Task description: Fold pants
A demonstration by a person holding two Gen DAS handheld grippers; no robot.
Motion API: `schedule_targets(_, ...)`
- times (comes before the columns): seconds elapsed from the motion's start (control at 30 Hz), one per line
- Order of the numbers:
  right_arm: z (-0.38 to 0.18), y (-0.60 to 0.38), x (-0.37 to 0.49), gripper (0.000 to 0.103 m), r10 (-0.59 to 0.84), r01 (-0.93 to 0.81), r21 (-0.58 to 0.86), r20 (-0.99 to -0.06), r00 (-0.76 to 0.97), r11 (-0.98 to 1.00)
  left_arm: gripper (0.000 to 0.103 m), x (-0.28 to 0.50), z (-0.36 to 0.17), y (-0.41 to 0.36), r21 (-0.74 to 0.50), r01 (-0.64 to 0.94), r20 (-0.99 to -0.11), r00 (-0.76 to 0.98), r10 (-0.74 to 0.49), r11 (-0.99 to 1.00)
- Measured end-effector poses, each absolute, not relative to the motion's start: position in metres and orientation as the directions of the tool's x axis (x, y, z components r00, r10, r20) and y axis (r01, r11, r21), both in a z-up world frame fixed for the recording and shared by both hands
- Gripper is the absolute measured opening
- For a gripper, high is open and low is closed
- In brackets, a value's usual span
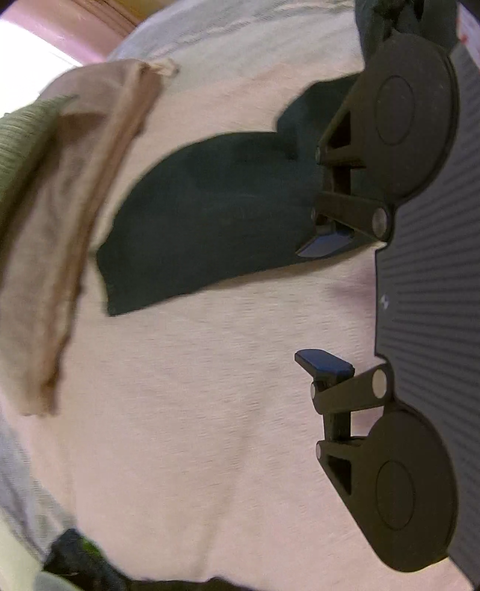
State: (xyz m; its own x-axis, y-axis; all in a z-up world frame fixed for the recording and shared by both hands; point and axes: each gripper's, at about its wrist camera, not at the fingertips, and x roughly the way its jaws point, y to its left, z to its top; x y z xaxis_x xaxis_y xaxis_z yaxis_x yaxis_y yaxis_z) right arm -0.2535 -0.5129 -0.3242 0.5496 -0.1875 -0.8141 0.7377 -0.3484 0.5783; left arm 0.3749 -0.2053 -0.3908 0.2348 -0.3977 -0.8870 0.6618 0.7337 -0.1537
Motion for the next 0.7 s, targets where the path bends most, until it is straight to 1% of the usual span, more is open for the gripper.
schedule_targets(0.03, -0.330, -0.500, -0.261, 0.036, -0.165, 0.743, 0.551, -0.831, 0.532, -0.379, 0.051, 0.372, -0.397, -0.205, -0.156, 0.663, -0.896, 0.217, -0.387, 0.733)
schedule_targets(0.07, -0.330, -0.490, -0.267, 0.052, -0.159, 0.742, 0.547, -0.833, 0.530, -0.387, 0.051, 0.369, -0.402, -0.203, -0.153, 0.664, -0.903, 0.207, -0.376, 0.732)
schedule_targets(0.13, -0.329, -0.477, -0.274, 0.053, -0.182, 0.724, 0.580, -0.811, 0.556, -0.374, 0.051, 0.362, -0.410, -0.199, -0.137, 0.667, -0.915, 0.198, -0.352, 0.732)
schedule_targets(0.23, -0.333, -0.471, -0.269, 0.053, -0.218, 0.652, 0.676, -0.733, 0.645, -0.343, 0.051, 0.357, -0.415, -0.193, -0.135, 0.656, -0.923, 0.189, -0.335, 0.742)
schedule_targets(0.3, -0.343, -0.482, -0.247, 0.053, -0.251, 0.600, 0.734, -0.676, 0.693, -0.318, 0.051, 0.358, -0.413, -0.192, -0.143, 0.650, -0.922, 0.187, -0.340, 0.746)
schedule_targets(0.33, -0.345, -0.484, -0.240, 0.053, -0.246, 0.621, 0.722, -0.690, 0.681, -0.304, 0.051, 0.357, -0.412, -0.192, -0.147, 0.652, -0.920, 0.187, -0.346, 0.744)
schedule_targets(0.37, -0.350, -0.487, -0.233, 0.053, -0.240, 0.664, 0.683, -0.729, 0.640, -0.304, 0.051, 0.358, -0.410, -0.192, -0.147, 0.654, -0.918, 0.189, -0.349, 0.742)
schedule_targets(0.4, -0.358, -0.490, -0.229, 0.053, -0.241, 0.685, 0.661, -0.750, 0.616, -0.307, 0.051, 0.359, -0.409, -0.193, -0.146, 0.656, -0.917, 0.191, -0.350, 0.741)
schedule_targets(0.43, -0.365, -0.491, -0.227, 0.050, -0.231, 0.692, 0.644, -0.764, 0.603, -0.325, 0.051, 0.361, -0.407, -0.192, -0.148, 0.658, -0.915, 0.193, -0.355, 0.739)
schedule_targets(0.47, -0.368, -0.492, -0.226, 0.016, -0.225, 0.693, 0.628, -0.777, 0.589, -0.354, 0.051, 0.362, -0.406, -0.193, -0.147, 0.659, -0.913, 0.196, -0.357, 0.737)
schedule_targets(0.5, -0.370, -0.494, -0.225, 0.004, -0.228, 0.676, 0.641, -0.764, 0.603, -0.362, 0.051, 0.363, -0.404, -0.192, -0.139, 0.661, -0.911, 0.206, -0.357, 0.737)
schedule_targets(0.57, -0.351, -0.503, -0.213, 0.003, -0.252, 0.684, 0.667, -0.745, 0.618, -0.295, 0.051, 0.365, -0.401, -0.188, -0.133, 0.659, -0.905, 0.225, -0.362, 0.741)
schedule_targets(0.63, -0.323, -0.517, -0.194, 0.003, -0.207, 0.756, 0.624, -0.780, 0.590, -0.198, 0.051, 0.370, -0.402, -0.183, -0.136, 0.639, -0.902, 0.235, -0.361, 0.757)
schedule_targets(0.67, -0.314, -0.526, -0.184, 0.003, -0.163, 0.790, 0.590, -0.807, 0.568, -0.168, 0.051, 0.371, -0.403, -0.182, -0.138, 0.628, -0.904, 0.236, -0.357, 0.766)
schedule_targets(0.7, -0.307, -0.531, -0.180, 0.003, -0.154, 0.796, 0.583, -0.812, 0.563, -0.166, 0.051, 0.374, -0.405, -0.181, -0.141, 0.616, -0.906, 0.235, -0.352, 0.775)
